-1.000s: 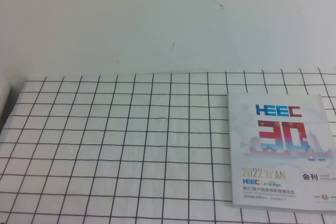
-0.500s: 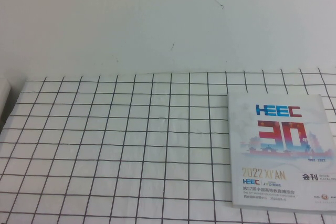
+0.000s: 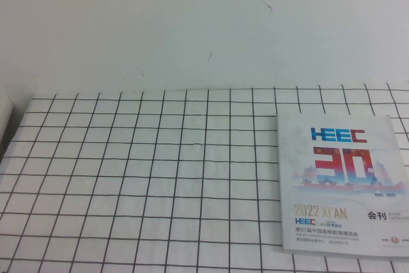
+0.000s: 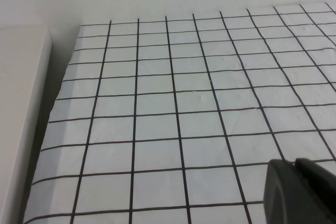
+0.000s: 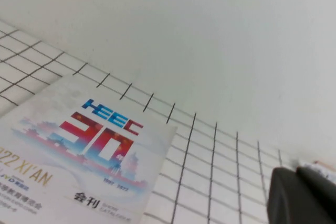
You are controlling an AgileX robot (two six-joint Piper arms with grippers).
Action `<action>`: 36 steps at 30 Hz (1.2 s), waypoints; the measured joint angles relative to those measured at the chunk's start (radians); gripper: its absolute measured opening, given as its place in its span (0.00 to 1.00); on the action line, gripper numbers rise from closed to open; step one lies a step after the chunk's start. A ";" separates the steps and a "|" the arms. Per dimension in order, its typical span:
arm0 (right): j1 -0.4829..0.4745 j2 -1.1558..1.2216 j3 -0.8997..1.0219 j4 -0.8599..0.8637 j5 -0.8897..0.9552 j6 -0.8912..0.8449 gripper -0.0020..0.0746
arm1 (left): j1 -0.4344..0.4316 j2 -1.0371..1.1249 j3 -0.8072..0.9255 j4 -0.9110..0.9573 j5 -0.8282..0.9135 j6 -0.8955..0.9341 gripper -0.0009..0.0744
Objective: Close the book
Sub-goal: 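Close the open booklet and leave it lying on the table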
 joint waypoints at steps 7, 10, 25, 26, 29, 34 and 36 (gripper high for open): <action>-0.053 -0.004 0.263 0.049 -0.210 0.181 0.02 | 0.000 0.000 -0.002 -0.001 0.004 -0.002 0.01; -0.057 -0.004 0.298 0.080 -0.222 0.212 0.02 | 0.000 0.000 -0.002 -0.002 0.006 -0.002 0.01; -0.057 -0.004 0.295 0.124 -0.130 0.229 0.02 | 0.000 0.000 -0.002 -0.003 0.006 -0.002 0.01; -0.057 -0.004 0.295 0.124 -0.130 0.229 0.02 | 0.000 0.000 -0.002 -0.003 0.006 -0.002 0.01; -0.057 -0.004 0.295 0.124 -0.130 0.229 0.02 | 0.000 0.000 -0.002 -0.003 0.006 -0.002 0.01; -0.057 -0.004 0.295 0.124 -0.130 0.229 0.02 | 0.000 0.000 -0.002 -0.003 0.006 -0.002 0.01; -0.057 -0.004 0.295 0.125 -0.130 0.229 0.02 | 0.000 0.000 -0.002 -0.003 0.006 -0.002 0.01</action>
